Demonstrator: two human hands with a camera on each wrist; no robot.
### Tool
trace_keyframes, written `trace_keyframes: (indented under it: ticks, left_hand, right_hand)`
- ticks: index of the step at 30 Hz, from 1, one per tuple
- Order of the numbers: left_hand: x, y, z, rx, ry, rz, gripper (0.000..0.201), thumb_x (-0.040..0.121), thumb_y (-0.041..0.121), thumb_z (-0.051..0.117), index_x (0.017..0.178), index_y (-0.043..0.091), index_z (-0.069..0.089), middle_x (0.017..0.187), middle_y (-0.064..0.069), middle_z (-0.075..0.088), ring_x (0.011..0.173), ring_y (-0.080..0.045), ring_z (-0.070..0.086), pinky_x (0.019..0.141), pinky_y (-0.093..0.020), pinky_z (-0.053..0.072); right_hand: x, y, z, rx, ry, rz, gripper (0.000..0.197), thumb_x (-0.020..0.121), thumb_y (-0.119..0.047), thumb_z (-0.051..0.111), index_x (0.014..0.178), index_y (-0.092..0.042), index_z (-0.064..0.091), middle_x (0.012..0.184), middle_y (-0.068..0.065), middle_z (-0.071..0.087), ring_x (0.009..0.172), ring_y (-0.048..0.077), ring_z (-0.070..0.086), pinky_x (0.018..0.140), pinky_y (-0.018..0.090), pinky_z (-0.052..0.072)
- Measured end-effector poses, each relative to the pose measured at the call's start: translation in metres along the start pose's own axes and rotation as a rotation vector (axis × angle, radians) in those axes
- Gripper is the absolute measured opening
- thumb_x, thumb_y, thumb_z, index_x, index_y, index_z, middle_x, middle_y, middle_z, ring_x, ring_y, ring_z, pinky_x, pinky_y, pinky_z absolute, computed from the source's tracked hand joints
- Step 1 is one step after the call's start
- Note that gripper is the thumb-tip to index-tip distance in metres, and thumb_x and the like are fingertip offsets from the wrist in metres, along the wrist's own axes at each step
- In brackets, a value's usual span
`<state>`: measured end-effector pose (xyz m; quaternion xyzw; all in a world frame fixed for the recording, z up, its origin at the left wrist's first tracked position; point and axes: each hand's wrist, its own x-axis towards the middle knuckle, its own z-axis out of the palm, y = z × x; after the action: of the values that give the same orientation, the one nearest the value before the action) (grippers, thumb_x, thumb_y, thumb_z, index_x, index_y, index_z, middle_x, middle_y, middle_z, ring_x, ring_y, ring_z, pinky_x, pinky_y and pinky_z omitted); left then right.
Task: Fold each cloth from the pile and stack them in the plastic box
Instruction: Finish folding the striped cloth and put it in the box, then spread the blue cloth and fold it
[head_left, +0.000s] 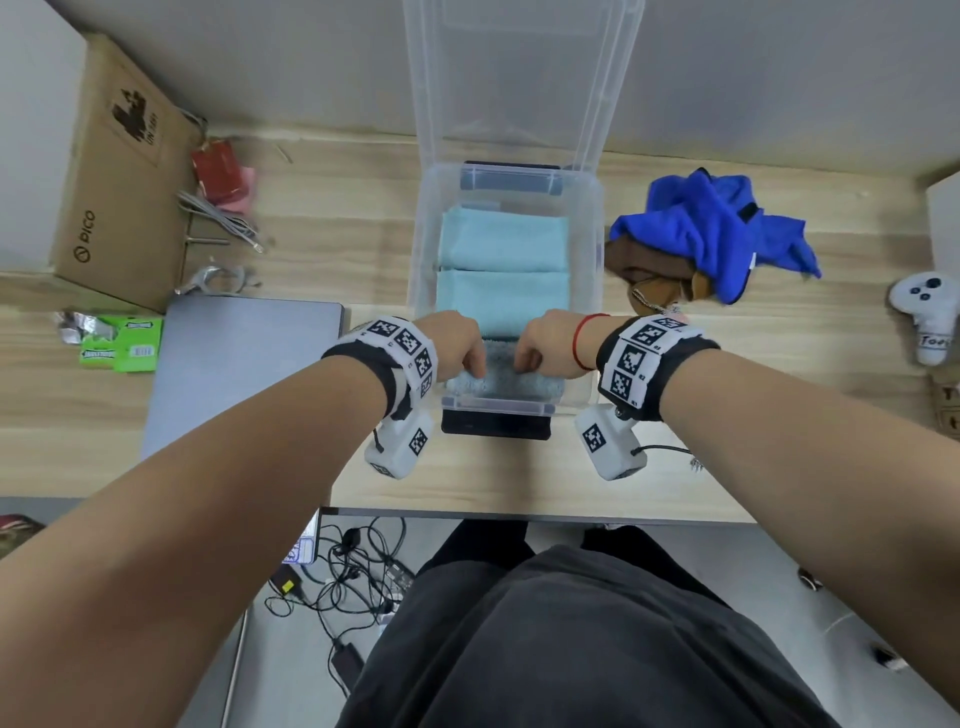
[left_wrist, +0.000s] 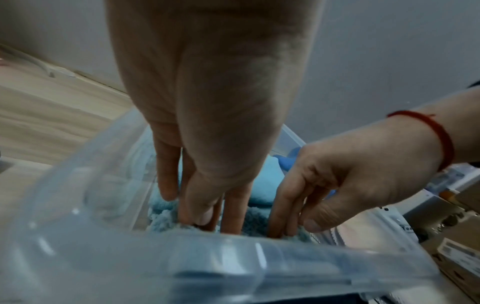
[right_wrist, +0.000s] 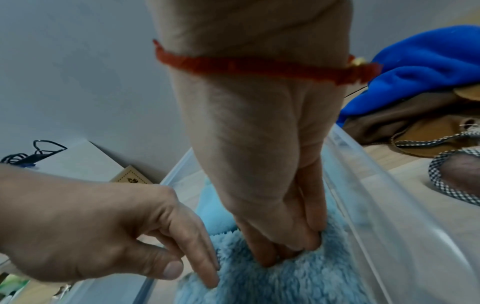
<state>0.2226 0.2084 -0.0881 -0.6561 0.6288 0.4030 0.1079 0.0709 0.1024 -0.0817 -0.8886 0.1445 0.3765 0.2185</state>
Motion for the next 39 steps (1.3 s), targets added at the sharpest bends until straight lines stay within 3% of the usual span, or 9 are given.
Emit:
trace_keyframes:
  ticks: [5, 9, 13, 16, 20, 25, 28, 32, 39]
  left_hand:
    - [0.002, 0.011, 0.004, 0.208, -0.15, 0.005, 0.06, 0.089, -0.01, 0.04, 0.132, 0.028, 0.058, 0.135, 0.001, 0.057, 0.115, -0.023, 0.058, 0.09, -0.031, 0.05]
    - [0.002, 0.015, 0.0, 0.176, -0.15, -0.017, 0.059, 0.09, -0.01, 0.037, 0.13, 0.027, 0.06, 0.134, 0.005, 0.058, 0.11, -0.02, 0.059, 0.08, -0.026, 0.047]
    - [0.003, 0.016, -0.019, -0.038, -0.013, -0.083, 0.041, 0.087, 0.003, 0.048, 0.094, 0.033, 0.075, 0.102, 0.01, 0.071, 0.095, -0.013, 0.064, 0.089, -0.032, 0.053]
    - [0.005, 0.027, -0.047, -0.183, 0.09, -0.104, 0.033, 0.085, 0.006, 0.052, 0.09, 0.031, 0.073, 0.078, 0.016, 0.067, 0.08, -0.007, 0.065, 0.081, -0.029, 0.055]
    - [0.019, 0.069, -0.085, -0.291, 0.253, -0.068, 0.029, 0.087, 0.007, 0.048, 0.093, 0.026, 0.069, 0.083, 0.007, 0.071, 0.07, -0.008, 0.064, 0.062, -0.02, 0.049]
    - [0.055, 0.147, -0.101, -0.461, 0.355, 0.017, 0.015, 0.086, 0.011, 0.057, 0.094, 0.018, 0.067, 0.086, -0.006, 0.073, 0.069, -0.014, 0.066, 0.076, -0.029, 0.056]
    - [0.079, 0.179, -0.083, -0.502, 0.322, 0.034, 0.009, 0.087, 0.012, 0.059, 0.09, 0.018, 0.065, 0.085, -0.007, 0.073, 0.067, -0.016, 0.066, 0.078, -0.031, 0.057]
    - [0.112, 0.208, -0.042, -0.461, 0.25, -0.004, 0.009, 0.083, 0.015, 0.066, 0.087, 0.023, 0.063, 0.08, 0.006, 0.067, 0.074, -0.013, 0.064, 0.071, -0.025, 0.052]
    - [0.155, 0.231, 0.027, -0.35, 0.12, -0.118, 0.044, 0.082, 0.02, 0.066, 0.124, 0.024, 0.058, 0.127, 0.0, 0.056, 0.111, -0.018, 0.055, 0.088, -0.022, 0.04]
  right_hand:
    - [0.006, -0.005, 0.008, -0.169, -0.152, 0.012, 0.057, 0.09, -0.001, 0.043, 0.141, -0.027, 0.049, 0.135, -0.002, 0.057, 0.118, 0.026, 0.056, 0.096, 0.033, 0.048]
    - [-0.001, -0.007, 0.003, -0.135, -0.154, -0.002, 0.056, 0.091, -0.002, 0.042, 0.14, -0.026, 0.05, 0.136, -0.002, 0.057, 0.119, 0.025, 0.055, 0.095, 0.032, 0.045]
    - [-0.024, 0.003, -0.012, 0.126, 0.118, 0.053, 0.042, 0.086, -0.004, 0.047, 0.116, -0.024, 0.069, 0.113, -0.001, 0.07, 0.108, 0.021, 0.062, 0.096, 0.032, 0.049]
    - [-0.053, 0.018, -0.031, 0.296, 0.309, 0.116, 0.034, 0.086, -0.005, 0.052, 0.11, -0.019, 0.072, 0.104, -0.002, 0.073, 0.101, 0.018, 0.065, 0.089, 0.025, 0.048]
    - [-0.1, 0.056, -0.043, 0.454, 0.48, 0.236, 0.032, 0.084, -0.001, 0.053, 0.104, -0.018, 0.072, 0.097, -0.001, 0.073, 0.091, 0.016, 0.068, 0.072, 0.019, 0.048]
    - [-0.153, 0.119, -0.018, 0.576, 0.664, 0.409, 0.025, 0.082, -0.006, 0.058, 0.088, -0.025, 0.074, 0.08, -0.008, 0.068, 0.086, 0.015, 0.065, 0.081, 0.027, 0.053]
    - [-0.17, 0.147, 0.013, 0.559, 0.623, 0.469, 0.022, 0.085, -0.009, 0.058, 0.09, -0.023, 0.073, 0.068, -0.018, 0.058, 0.086, 0.013, 0.064, 0.072, 0.02, 0.049]
    - [-0.172, 0.187, 0.074, 0.641, 0.505, 0.516, 0.011, 0.082, -0.018, 0.067, 0.091, -0.022, 0.071, 0.08, -0.006, 0.061, 0.094, 0.02, 0.067, 0.077, 0.022, 0.047]
    - [-0.159, 0.229, 0.161, 0.691, 0.334, 0.464, 0.027, 0.083, -0.028, 0.068, 0.109, -0.021, 0.069, 0.109, 0.002, 0.067, 0.104, 0.023, 0.06, 0.086, 0.025, 0.045]
